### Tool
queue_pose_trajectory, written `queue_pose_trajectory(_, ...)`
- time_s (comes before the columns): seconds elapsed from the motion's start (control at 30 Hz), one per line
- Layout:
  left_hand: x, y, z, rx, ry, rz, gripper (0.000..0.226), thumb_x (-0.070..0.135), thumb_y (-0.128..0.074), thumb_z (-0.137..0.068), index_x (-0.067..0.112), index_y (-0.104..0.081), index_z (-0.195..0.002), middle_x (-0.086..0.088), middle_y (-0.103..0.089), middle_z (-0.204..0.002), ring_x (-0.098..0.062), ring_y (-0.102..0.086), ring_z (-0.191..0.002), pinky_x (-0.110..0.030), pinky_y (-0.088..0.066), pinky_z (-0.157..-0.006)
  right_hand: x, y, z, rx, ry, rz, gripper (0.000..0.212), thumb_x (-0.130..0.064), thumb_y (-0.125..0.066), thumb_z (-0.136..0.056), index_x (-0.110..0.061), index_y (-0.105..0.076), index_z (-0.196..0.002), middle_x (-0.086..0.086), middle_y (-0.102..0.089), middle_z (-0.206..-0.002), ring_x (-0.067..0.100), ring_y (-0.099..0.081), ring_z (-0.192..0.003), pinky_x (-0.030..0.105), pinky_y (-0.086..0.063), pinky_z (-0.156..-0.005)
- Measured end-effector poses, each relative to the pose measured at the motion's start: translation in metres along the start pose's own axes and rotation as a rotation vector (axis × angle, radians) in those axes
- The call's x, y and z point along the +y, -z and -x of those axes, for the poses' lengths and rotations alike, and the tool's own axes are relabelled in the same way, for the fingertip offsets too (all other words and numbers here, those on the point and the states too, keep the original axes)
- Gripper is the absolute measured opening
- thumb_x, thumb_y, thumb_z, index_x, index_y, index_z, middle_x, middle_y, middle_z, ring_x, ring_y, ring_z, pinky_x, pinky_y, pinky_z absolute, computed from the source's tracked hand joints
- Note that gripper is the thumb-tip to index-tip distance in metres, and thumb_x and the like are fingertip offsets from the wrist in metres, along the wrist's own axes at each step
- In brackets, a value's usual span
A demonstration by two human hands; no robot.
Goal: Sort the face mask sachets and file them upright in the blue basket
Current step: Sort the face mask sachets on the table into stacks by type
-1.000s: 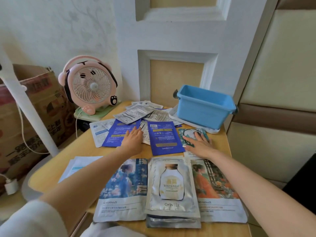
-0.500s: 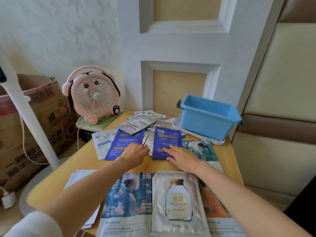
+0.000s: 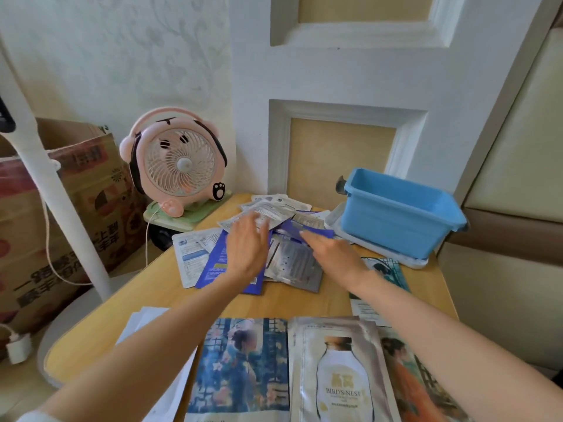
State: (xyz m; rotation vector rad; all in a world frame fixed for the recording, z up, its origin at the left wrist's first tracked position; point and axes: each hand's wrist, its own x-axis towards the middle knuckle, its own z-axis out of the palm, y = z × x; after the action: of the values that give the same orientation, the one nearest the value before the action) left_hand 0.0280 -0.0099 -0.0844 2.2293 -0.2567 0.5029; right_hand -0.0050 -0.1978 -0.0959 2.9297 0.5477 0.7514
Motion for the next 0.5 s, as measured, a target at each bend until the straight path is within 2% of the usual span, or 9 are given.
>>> queue_pose_trajectory(0.07,-0.019,0.011,-0.023,-0.025,0.264,0.136,0.055,0.049,-0.034,-0.096,0.012,-0.041,-0.136,-0.015,-0.043,-0.14,-0.031,-0.04,-0.128,-0.045,-0.032,-0.107,-0.015,-0.002,-0.019,0.016,0.035,-0.163,0.059,0.01,-0.069,-0.073,-0.007,-0.056,-0.128,0.009,-0.064,-0.123,0.021,-0.067,-0.102,0.032,-0.058,-0.08)
queue_pose_trajectory(0.13,-0.046,0.018,-0.039,-0.148,0.402,0.18,0.064,0.057,-0.038,-0.091,0.016,-0.036,-0.14,-0.015,-0.035,-0.146,-0.033,-0.035,-0.133,-0.049,-0.028,-0.11,-0.041,-0.009,-0.036,-0.088,0.076,-0.302,0.052,0.008,-0.053,-0.087,-0.01,-0.049,-0.136,0.011,-0.054,-0.135,0.026,-0.055,-0.121,0.041,-0.048,-0.098)
queue_pose_trajectory(0.23,-0.076,0.02,-0.038,-0.293,0.288,-0.055,0.064,0.06,-0.044,-0.087,0.022,-0.041,-0.139,-0.011,-0.028,-0.151,-0.03,-0.026,-0.138,-0.051,-0.022,-0.113,-0.081,-0.02,-0.055,-0.376,0.132,-0.44,0.041,-0.01,-0.04,-0.099,-0.018,-0.046,-0.139,0.008,-0.043,-0.146,0.025,-0.034,-0.137,0.045,-0.017,-0.114)
queue_pose_trajectory(0.27,-0.082,0.019,-0.036,-0.373,0.215,-0.167,0.065,0.064,-0.039,-0.086,0.026,-0.042,-0.139,-0.007,-0.025,-0.153,-0.028,-0.021,-0.141,-0.054,-0.016,-0.114,-0.09,-0.024,-0.059,-0.466,0.149,-0.48,0.038,-0.017,-0.039,-0.1,-0.019,-0.048,-0.137,0.006,-0.039,-0.148,0.022,-0.027,-0.14,0.045,-0.007,-0.116)
queue_pose_trajectory(0.3,-0.087,0.018,-0.033,-0.474,0.151,-0.278,0.064,0.064,-0.032,-0.088,0.03,-0.037,-0.141,-0.004,-0.019,-0.156,-0.027,-0.015,-0.143,-0.058,-0.01,-0.114,-0.095,-0.027,-0.062,-0.51,0.131,-0.529,0.035,-0.025,-0.041,-0.1,-0.018,-0.055,-0.131,0.006,-0.043,-0.146,0.02,-0.028,-0.14,0.045,-0.004,-0.116)
queue_pose_trajectory(0.33,-0.089,0.017,-0.029,-0.573,0.095,-0.394,0.06,0.06,-0.025,-0.093,0.032,-0.027,-0.145,-0.002,-0.01,-0.158,-0.027,-0.006,-0.145,-0.061,-0.003,-0.112,-0.096,-0.029,-0.063,-0.486,0.074,-0.576,0.033,-0.031,-0.045,-0.097,-0.017,-0.063,-0.121,0.007,-0.052,-0.138,0.021,-0.036,-0.135,0.044,-0.011,-0.115)
queue_pose_trajectory(0.4,-0.092,0.018,-0.025,-0.702,0.025,-0.573,0.061,0.058,-0.018,-0.094,0.035,-0.002,-0.149,0.0,0.008,-0.159,-0.028,0.007,-0.145,-0.063,0.001,-0.111,-0.087,-0.027,-0.061,-0.276,-0.127,-0.606,0.027,-0.036,-0.055,-0.091,-0.021,-0.072,-0.104,0.004,-0.067,-0.116,0.022,-0.054,-0.115,0.036,-0.037,-0.1)
queue_pose_trajectory(0.43,-0.093,0.018,-0.025,-0.726,0.011,-0.62,0.073,0.07,-0.016,-0.087,0.036,0.005,-0.148,0.001,0.013,-0.158,-0.028,0.01,-0.145,-0.063,0.0,-0.111,-0.078,-0.025,-0.057,-0.156,-0.232,-0.577,0.024,-0.034,-0.057,-0.09,-0.023,-0.071,-0.105,0.001,-0.068,-0.112,0.021,-0.056,-0.111,0.032,-0.041,-0.092)
queue_pose_trajectory(0.5,-0.092,0.018,-0.025,-0.728,-0.019,-0.669,0.117,0.099,-0.004,-0.047,0.038,0.012,-0.147,0.003,0.017,-0.157,-0.028,0.011,-0.145,-0.064,-0.001,-0.111,-0.055,-0.021,-0.046,-0.084,-0.363,-0.489,0.03,-0.03,-0.057,-0.089,-0.025,-0.063,-0.119,-0.004,-0.062,-0.124,0.017,-0.049,-0.12,0.031,-0.038,-0.098)
